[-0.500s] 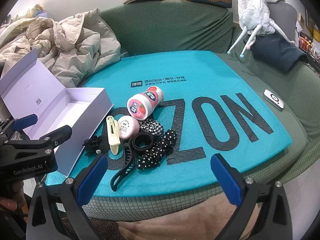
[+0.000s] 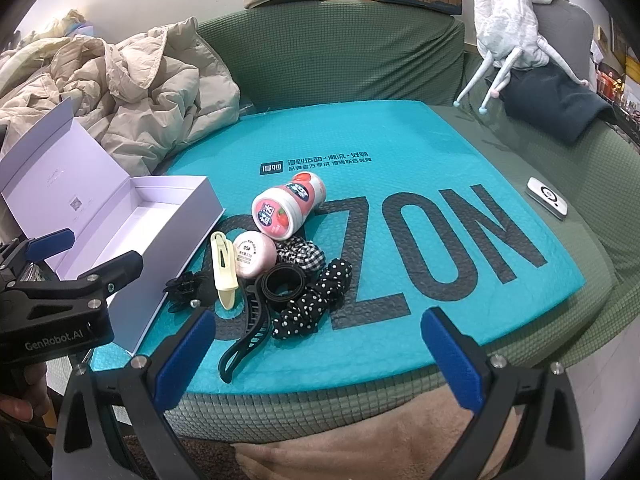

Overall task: Organize objects
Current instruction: 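Move both tools toward the pile of hair accessories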

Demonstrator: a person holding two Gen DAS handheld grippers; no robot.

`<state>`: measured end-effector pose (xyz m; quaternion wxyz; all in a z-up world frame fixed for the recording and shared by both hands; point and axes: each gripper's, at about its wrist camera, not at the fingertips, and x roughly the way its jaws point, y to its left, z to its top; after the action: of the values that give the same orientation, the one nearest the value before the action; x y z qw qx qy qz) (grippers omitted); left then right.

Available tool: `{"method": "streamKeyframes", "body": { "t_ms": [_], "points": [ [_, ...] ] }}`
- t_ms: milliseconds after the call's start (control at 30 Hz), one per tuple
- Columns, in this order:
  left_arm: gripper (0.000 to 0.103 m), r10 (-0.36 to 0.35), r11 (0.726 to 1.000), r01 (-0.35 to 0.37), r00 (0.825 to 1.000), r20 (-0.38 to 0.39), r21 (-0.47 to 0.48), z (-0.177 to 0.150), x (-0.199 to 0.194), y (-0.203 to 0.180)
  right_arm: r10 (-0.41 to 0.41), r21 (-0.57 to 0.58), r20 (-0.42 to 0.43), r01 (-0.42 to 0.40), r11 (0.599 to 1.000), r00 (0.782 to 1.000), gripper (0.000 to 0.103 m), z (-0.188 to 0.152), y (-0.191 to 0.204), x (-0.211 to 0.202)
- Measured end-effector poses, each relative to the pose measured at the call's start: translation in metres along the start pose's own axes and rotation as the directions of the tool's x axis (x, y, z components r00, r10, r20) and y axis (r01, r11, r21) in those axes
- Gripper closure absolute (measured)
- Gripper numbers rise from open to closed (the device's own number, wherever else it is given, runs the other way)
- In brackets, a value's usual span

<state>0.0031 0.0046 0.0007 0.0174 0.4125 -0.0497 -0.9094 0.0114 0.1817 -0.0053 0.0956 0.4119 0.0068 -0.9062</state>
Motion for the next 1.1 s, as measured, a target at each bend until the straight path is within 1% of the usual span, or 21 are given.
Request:
{"method": "streamKeyframes", "body": {
  "t_ms": [733, 1100],
  "points": [
    [0.000, -0.009, 1.000, 0.009, 1.000, 0.002, -0.004, 0.0004, -0.0019, -0.0002, -0.001, 0.004, 0.006, 0.001, 1.000, 1.000, 0.000, -0.0022, -0.0030, -0.0010],
    [0.000, -0.045, 0.999, 0.045, 0.999, 0.016, -0.013, 0.0019, -0.0040, -0.0014, -0.006, 0.016, 0.006, 0.006, 1.000, 1.000, 0.000, -0.0037, -0.0085, -0.0009]
  ]
}}
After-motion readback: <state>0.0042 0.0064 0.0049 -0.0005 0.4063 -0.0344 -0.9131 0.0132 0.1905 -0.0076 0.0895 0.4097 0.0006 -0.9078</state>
